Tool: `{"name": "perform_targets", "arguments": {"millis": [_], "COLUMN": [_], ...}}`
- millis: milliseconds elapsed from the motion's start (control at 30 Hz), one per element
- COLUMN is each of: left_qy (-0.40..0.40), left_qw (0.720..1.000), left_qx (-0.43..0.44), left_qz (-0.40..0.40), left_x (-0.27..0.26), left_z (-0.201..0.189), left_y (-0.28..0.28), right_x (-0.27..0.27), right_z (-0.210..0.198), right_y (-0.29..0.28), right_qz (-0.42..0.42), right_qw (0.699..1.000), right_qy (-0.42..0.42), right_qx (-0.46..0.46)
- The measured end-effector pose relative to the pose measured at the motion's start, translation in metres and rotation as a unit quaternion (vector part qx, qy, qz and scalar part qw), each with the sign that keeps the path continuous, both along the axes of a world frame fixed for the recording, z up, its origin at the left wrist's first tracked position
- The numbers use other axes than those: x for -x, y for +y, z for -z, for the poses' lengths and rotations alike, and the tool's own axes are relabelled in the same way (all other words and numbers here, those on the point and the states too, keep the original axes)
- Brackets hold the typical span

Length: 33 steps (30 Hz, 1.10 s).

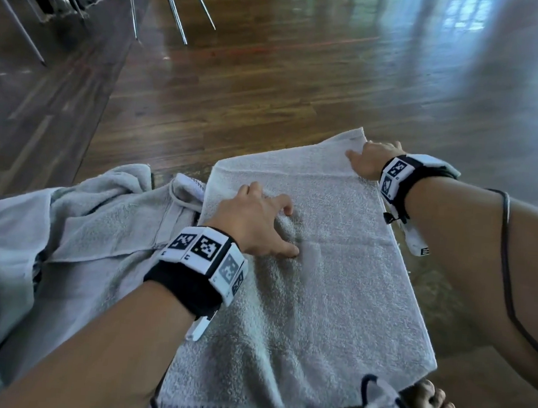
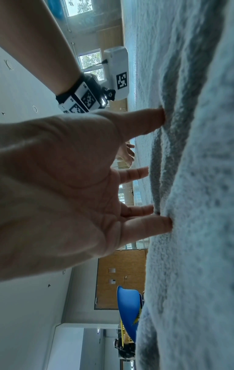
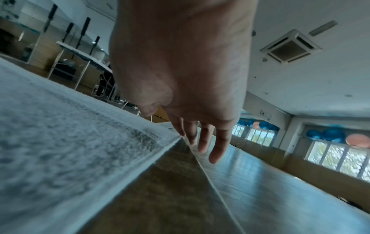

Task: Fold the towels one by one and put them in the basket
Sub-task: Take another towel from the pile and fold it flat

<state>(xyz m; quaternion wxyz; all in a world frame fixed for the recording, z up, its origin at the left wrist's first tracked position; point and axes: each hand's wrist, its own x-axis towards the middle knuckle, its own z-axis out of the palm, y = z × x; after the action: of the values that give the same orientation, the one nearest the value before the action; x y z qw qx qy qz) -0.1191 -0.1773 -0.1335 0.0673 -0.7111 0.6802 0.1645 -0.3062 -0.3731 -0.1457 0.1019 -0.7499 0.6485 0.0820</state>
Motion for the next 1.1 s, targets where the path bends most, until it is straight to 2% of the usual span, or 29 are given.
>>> {"name": "perform_targets", "arguments": {"millis": [67, 267, 467, 600, 700, 800, 867, 1000, 1100], "left_qy": [-0.001, -0.002, -0.001, -0.009, -0.001, 0.082, 0.125, 0.144, 0.105], "left_qw": [1.0, 1.0, 1.0, 1.0, 1.0, 0.996, 0.992, 0.979, 0.977], "left_qx": [0.003, 0.008, 0.016, 0.005, -0.009, -0.027, 0.008, 0.127, 0.13], "left_qz": [0.0, 0.003, 0.012, 0.01, 0.004, -0.014, -0.019, -0.064, -0.13], "left_x": [0.002, 0.002, -0.003, -0.003, -0.001, -0.002, -0.006, -0.015, -0.016], "left_z": [-0.002, 0.0, 0.006, 0.006, 0.004, -0.002, -0.012, -0.027, -0.031], "left_y": [0.001, 0.002, -0.002, -0.002, 0.001, 0.014, 0.031, 0.079, 0.121], "right_x": [0.007, 0.015, -0.005, 0.002, 0.017, 0.036, 0.048, 0.069, 0.082], "right_z": [-0.001, -0.001, 0.005, -0.001, -0.016, -0.025, -0.028, -0.025, -0.011], "right_y": [0.003, -0.009, -0.027, -0.01, 0.021, 0.069, 0.111, 0.207, 0.27], "right_qz": [-0.002, -0.1, -0.072, -0.065, -0.057, -0.065, -0.067, -0.045, 0.006], "right_qw": [1.0, 0.995, 0.997, 0.998, 0.998, 0.994, 0.987, 0.961, 0.946], "right_qy": [-0.012, 0.003, 0.013, -0.005, -0.035, -0.085, -0.133, -0.241, -0.29], "right_qx": [0.015, 0.013, -0.008, -0.001, -0.002, 0.022, 0.064, 0.127, 0.148]}}
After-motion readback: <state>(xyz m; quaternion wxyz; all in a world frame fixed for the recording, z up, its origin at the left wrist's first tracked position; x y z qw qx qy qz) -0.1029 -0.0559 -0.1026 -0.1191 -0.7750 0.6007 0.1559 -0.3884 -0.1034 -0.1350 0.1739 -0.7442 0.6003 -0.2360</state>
